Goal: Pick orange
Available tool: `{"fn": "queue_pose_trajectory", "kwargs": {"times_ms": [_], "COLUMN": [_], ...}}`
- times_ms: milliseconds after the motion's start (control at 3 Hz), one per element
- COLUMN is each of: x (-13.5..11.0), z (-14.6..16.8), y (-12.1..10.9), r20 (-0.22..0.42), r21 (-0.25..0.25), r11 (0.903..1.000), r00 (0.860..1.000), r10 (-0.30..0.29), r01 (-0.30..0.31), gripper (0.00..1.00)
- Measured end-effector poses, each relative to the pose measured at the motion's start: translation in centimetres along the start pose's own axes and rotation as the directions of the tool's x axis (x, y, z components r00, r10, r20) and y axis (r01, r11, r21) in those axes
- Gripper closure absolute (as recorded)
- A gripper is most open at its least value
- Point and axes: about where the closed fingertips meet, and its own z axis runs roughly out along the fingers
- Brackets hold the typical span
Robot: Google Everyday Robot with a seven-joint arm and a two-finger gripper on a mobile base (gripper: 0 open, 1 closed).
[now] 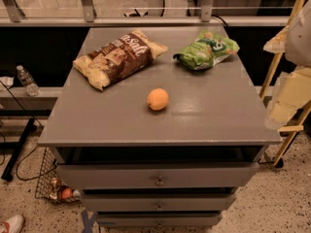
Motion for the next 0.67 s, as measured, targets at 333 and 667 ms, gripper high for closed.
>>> {"fn": "queue_pose_trajectory", "kwargs": {"times_ms": [333, 667], "x": [0.0, -2.8], "z": [0.0, 1.3], "y": [0.0, -0.8], "r20": [0.0, 0.047], "r21": [0.0, -0.02], "r11": [1.0, 0.9976], "r00": [1.0, 0.997], "r10": [0.0, -0.065], "r01": [0.0, 0.066], "gripper": [0.0, 0.0]}}
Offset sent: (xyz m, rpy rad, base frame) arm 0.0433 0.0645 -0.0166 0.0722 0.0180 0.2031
